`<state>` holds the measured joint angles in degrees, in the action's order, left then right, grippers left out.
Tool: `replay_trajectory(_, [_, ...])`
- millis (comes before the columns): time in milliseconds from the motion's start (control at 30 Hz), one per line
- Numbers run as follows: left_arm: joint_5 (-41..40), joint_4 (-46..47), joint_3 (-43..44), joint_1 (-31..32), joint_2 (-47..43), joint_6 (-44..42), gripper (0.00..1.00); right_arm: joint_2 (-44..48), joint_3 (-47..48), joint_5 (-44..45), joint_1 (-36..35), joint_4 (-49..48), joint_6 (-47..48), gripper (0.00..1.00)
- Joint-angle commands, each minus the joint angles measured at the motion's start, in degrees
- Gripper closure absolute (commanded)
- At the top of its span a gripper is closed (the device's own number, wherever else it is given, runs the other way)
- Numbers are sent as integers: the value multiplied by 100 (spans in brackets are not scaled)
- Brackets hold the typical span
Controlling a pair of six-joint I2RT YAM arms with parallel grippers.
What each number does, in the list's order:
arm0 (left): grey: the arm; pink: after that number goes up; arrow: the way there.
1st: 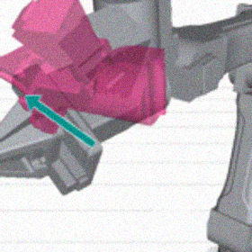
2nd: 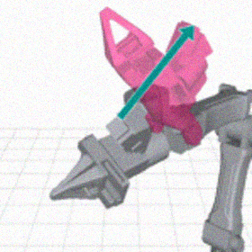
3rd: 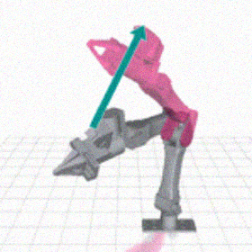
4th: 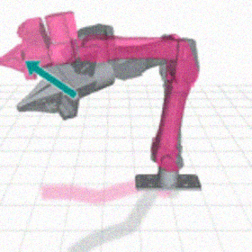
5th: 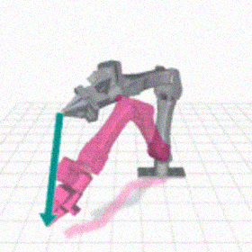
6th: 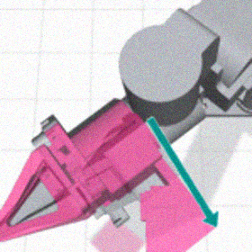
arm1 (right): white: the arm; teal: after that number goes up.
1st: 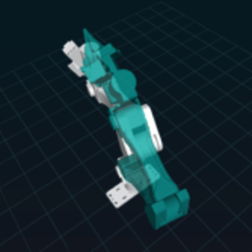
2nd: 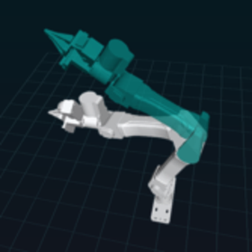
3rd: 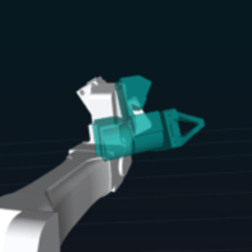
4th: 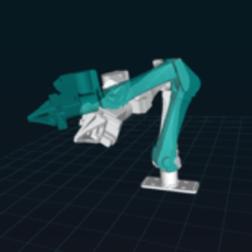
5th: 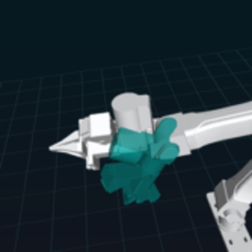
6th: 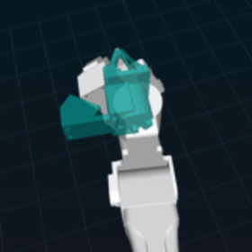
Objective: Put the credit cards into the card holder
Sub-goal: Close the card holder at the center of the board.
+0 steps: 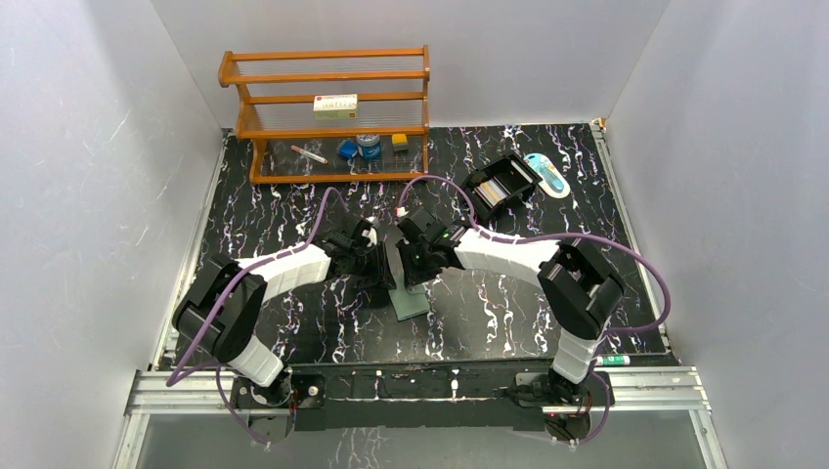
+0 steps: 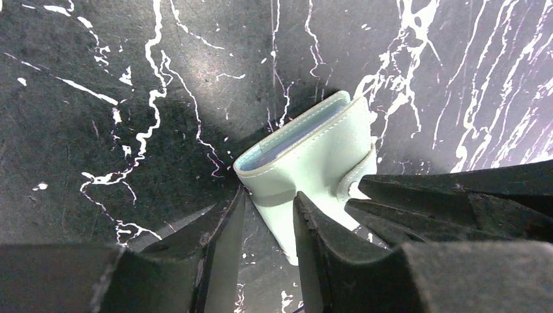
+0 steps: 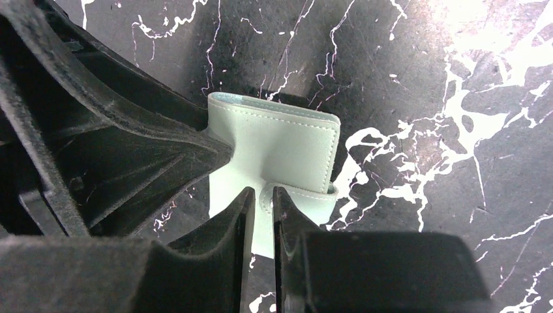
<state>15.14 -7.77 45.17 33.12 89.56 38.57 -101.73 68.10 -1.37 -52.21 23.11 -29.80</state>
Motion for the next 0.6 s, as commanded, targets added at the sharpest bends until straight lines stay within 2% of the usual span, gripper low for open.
replay_trajectory(0, [156,-47,30,-13,-317,77,68,409,178,174,-27,124,27,75])
replay_trajectory(567, [200,50,-101,-10,-229,91,66,294,-97,138,52,27,53,73])
